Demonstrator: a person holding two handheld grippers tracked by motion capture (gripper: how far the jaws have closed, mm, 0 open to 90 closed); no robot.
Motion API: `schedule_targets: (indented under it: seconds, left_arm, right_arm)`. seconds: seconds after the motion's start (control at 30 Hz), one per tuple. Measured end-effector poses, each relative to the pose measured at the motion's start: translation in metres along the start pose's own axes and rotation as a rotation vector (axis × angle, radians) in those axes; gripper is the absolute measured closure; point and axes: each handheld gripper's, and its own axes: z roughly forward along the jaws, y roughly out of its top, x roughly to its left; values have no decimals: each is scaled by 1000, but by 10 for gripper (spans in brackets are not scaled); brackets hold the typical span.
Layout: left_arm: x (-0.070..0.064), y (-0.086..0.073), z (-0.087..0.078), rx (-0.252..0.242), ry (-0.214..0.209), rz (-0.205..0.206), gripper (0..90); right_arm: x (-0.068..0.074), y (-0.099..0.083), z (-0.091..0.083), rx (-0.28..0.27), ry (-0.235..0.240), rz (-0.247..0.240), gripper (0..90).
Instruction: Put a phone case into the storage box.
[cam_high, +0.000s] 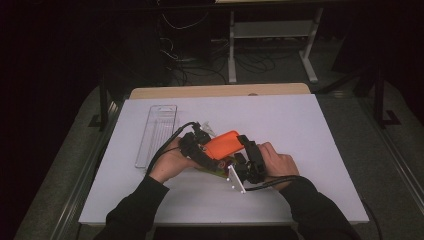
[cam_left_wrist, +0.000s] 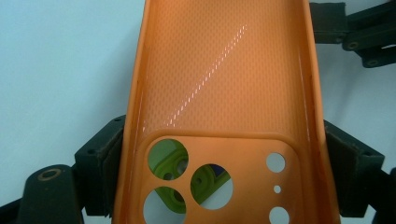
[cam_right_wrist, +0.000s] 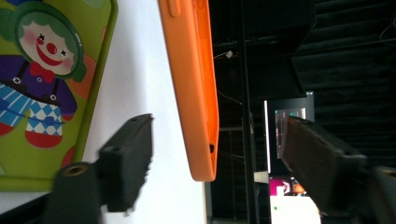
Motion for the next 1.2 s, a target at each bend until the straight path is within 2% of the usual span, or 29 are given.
schedule_targets:
  seconds: [0.07, 0.27, 0.4, 0.53, 0.77, 0.93, 1.2]
  left_arm:
    - [0, 0, 0, -3, 0, 3, 161]
    - [-2, 0, 0, -8, -5, 12, 161]
    - [-3, 0, 1, -7, -1, 18, 161]
    - [-2, 0, 1, -6, -4, 26, 161]
    - [-4, 0, 2, -12, -10, 29, 161]
    - [-5, 1, 2, 3, -14, 34, 160]
    - [-3, 0, 2, -13, -25, 44, 152]
  right_arm:
    - [2, 1, 2, -6, -4, -7, 305]
    - [4, 5, 3, -1, 30, -32, 421]
    - [5, 8, 3, -13, 25, -22, 496]
    - [7, 11, 3, -24, 30, -44, 565]
    - [9, 13, 4, -17, 47, -57, 674]
    - [11, 15, 5, -22, 49, -66, 761]
    - [13, 16, 3, -10, 46, -87, 784]
